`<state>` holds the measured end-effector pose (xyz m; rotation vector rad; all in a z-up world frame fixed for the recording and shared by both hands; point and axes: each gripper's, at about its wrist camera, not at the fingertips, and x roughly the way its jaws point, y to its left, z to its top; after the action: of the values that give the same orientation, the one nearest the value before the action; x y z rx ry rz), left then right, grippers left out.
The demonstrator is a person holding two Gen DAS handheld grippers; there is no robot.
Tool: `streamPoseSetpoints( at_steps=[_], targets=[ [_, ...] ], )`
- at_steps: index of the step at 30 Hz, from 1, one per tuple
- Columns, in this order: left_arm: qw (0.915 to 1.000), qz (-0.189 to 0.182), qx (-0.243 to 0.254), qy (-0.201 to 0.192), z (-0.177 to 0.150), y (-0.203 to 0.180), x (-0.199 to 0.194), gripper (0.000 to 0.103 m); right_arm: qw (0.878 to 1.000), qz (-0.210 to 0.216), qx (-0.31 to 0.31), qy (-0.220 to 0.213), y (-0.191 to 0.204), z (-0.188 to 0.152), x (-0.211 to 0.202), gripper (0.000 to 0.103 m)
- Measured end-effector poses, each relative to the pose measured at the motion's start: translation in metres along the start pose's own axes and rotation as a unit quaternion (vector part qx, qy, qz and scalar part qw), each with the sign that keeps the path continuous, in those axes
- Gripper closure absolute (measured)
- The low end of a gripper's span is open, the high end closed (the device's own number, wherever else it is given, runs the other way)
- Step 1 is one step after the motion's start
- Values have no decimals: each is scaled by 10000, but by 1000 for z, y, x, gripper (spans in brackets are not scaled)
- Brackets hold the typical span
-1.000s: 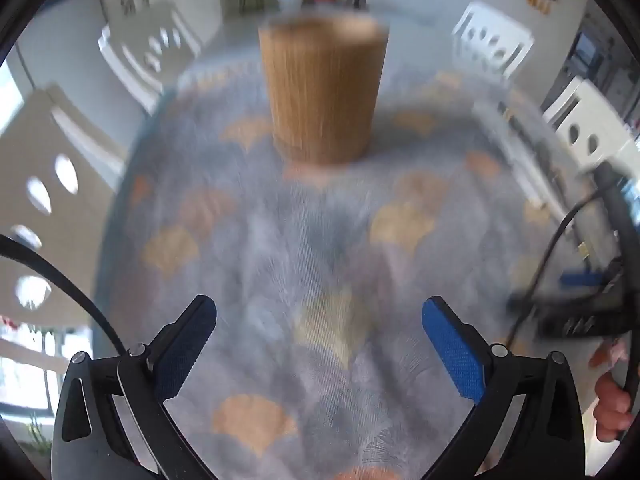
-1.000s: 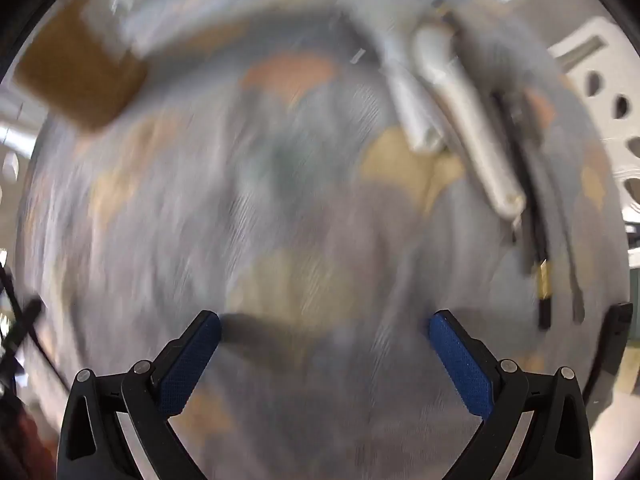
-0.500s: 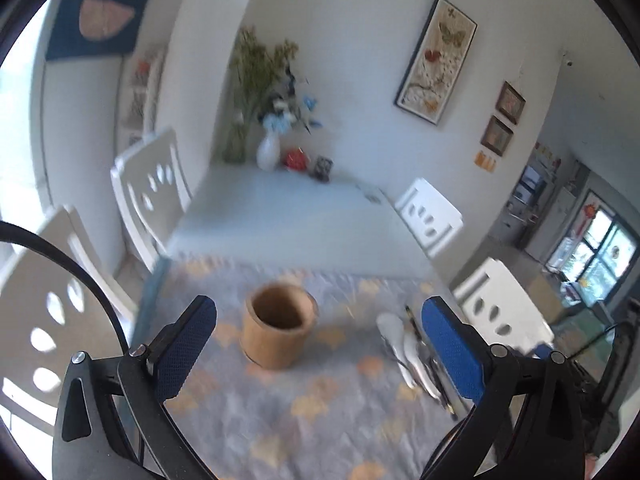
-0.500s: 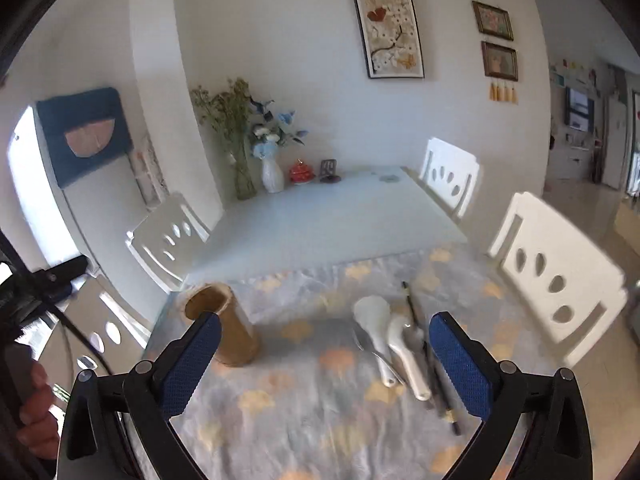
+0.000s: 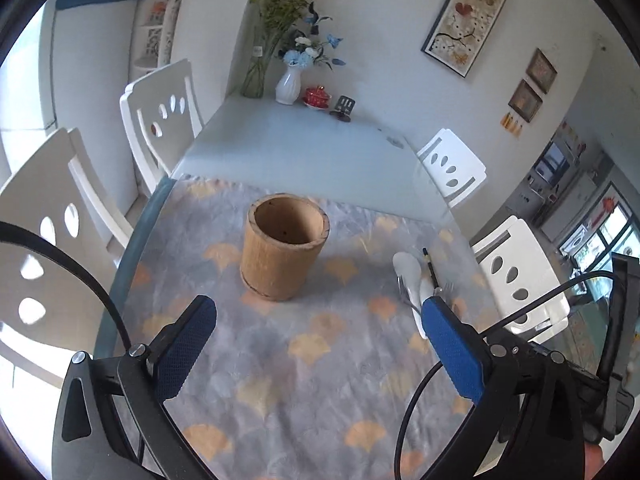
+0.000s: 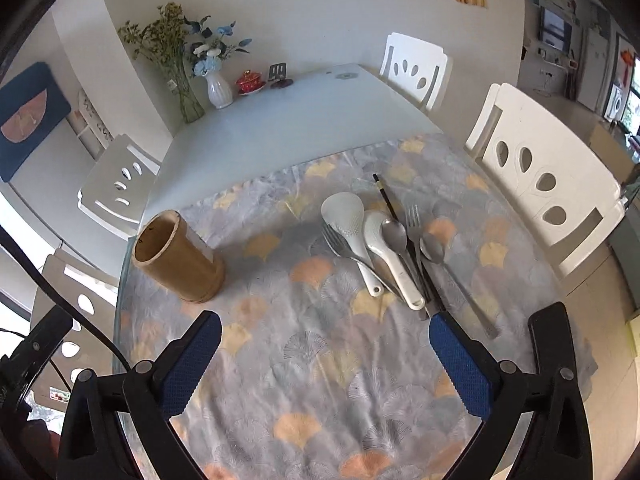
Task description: Organize utensils
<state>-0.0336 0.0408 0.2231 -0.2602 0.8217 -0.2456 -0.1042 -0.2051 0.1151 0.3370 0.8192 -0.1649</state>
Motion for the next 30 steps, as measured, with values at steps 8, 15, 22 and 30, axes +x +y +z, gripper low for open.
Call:
streamPoseSetpoints(
  at_steps=[8,15,22,30],
  targets=[
    [9996,-176,149,180,-34,-11,5,1,9997,-77,-158,160,3,3,13,0],
    [9992,-180,330,119,-37,-20,4,1,9995,-63,-53,302,-3,4,21,0],
    [9990,-153,399,149,-39,-24,2,1,9993,-122,-124,321,-1,4,23,0],
    [9985,-181,506,139,-40,-28,2,1,9990,-57,-220,377,7,0,24,0]
  ],
)
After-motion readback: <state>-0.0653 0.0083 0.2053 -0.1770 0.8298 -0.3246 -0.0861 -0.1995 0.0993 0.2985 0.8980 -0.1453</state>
